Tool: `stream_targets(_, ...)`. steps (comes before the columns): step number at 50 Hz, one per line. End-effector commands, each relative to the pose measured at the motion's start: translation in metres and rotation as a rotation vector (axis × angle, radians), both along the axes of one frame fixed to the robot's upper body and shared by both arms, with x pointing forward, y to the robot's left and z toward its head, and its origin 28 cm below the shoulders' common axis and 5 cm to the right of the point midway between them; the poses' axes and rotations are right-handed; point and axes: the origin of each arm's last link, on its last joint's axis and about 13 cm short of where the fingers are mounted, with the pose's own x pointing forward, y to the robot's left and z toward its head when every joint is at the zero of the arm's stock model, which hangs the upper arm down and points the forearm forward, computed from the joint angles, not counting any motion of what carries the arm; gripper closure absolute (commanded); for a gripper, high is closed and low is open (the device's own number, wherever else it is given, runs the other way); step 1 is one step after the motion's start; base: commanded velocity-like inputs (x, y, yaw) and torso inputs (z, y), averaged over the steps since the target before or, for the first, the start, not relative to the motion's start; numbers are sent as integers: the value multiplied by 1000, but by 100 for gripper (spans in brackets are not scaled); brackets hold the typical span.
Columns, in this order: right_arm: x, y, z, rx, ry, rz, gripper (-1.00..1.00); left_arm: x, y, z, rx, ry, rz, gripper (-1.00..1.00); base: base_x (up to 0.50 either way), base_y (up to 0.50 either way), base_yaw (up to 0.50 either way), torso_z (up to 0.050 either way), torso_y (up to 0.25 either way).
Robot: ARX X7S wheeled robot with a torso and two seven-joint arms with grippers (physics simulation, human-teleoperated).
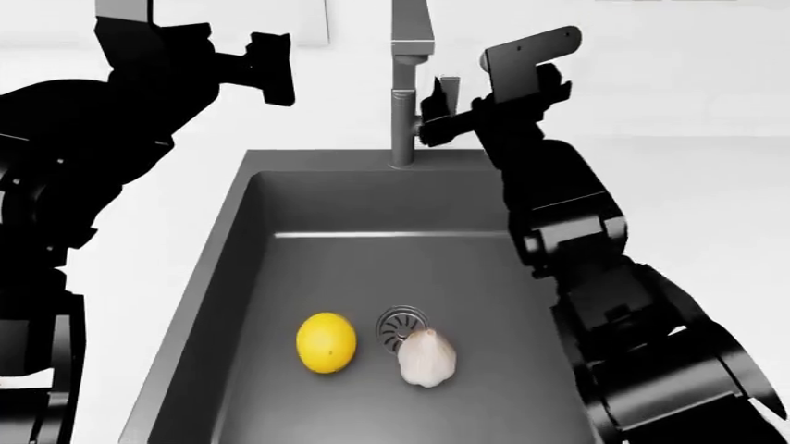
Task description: Pick up the fruits and vegetables and place them in the sink. Turn on the sink faucet to wash them. Then turn the sink off and put them in the tray.
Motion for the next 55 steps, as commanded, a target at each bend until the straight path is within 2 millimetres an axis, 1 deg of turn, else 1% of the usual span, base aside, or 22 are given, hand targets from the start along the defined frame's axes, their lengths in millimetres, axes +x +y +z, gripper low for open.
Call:
stream_targets(1,3,7,8,-3,-9,15,-100,-1,0,-1,0,8,-3,-100,0,0,0,0,-250)
stream_targets(14,4,1,17,26,-25,-16,-100,-3,1,-3,-3,13,7,-100,0,0,0,0,-19)
stream_targets(22,4,1,16,34,-12,-15,-100,-6,3,-3,1,11,9,-100,0,0,0,0,-225)
stream_targets(34,6,0,42,43,-62,-2,-100,-9,4,-2,-6,16,26,-100,0,0,0,0,-4)
stream_targets(44,5,4,45,66,-65,28,-100,-12,4,-5,4,10,7,-100,0,0,0,0,-240)
stream_targets(55,6,4,50,83,-85,33,-100,-14,5,-5,-5,28,17,-100,0,0,0,0,0)
